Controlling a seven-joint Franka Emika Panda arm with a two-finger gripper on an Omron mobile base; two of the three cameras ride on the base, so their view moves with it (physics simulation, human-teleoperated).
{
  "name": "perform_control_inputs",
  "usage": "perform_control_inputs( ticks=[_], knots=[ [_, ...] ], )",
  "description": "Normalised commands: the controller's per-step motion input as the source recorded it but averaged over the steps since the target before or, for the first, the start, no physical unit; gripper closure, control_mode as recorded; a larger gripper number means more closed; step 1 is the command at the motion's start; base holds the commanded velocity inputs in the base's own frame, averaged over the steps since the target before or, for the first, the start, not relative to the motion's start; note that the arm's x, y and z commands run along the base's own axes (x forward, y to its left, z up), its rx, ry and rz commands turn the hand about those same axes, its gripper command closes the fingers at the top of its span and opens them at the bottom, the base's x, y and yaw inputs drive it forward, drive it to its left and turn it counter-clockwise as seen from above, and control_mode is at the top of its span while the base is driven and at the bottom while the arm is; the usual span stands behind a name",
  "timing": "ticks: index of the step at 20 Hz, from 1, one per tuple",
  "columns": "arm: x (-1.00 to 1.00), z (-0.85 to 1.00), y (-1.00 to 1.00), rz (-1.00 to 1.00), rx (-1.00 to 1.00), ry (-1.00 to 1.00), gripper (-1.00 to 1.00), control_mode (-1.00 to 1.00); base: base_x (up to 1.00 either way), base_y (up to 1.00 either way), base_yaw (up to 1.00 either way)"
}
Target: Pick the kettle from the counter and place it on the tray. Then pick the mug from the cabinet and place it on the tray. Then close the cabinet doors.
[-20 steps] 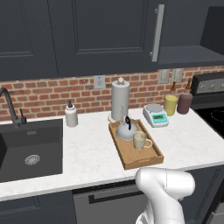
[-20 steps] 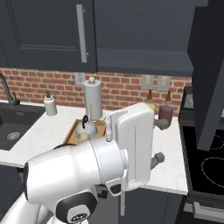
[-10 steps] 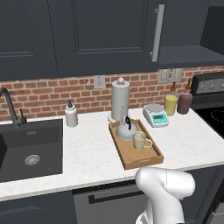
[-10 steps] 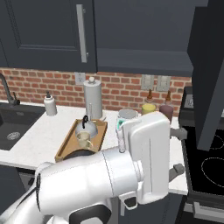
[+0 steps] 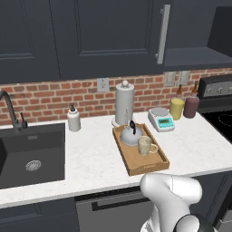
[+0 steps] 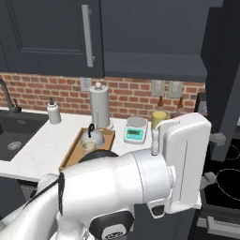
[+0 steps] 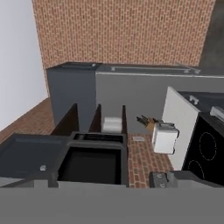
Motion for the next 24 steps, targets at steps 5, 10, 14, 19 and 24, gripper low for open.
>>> perform_control_inputs(
  ticks=[5,10,14,19,24],
  knots=[
    [0.07,0.14,-0.30,0.01,0.13,-0.07,-1.00,-1.00,0.00,0.00,0.00],
    [0.12,0.10,-0.42,0.00,0.04,0.00,-1.00,-1.00,0.00,0.00,0.00],
    [0.04,0.00,-0.51,0.00,0.00,0.00,-1.00,-1.00,0.00,0.00,0.00],
    [0.06,-0.01,-0.42,0.05,-0.01,0.00,-1.00,-1.00,0.00,0.00,0.00],
    [0.36,0.00,-0.25,0.15,-0.06,0.00,-1.00,-1.00,0.00,0.00,0.00]
  ],
)
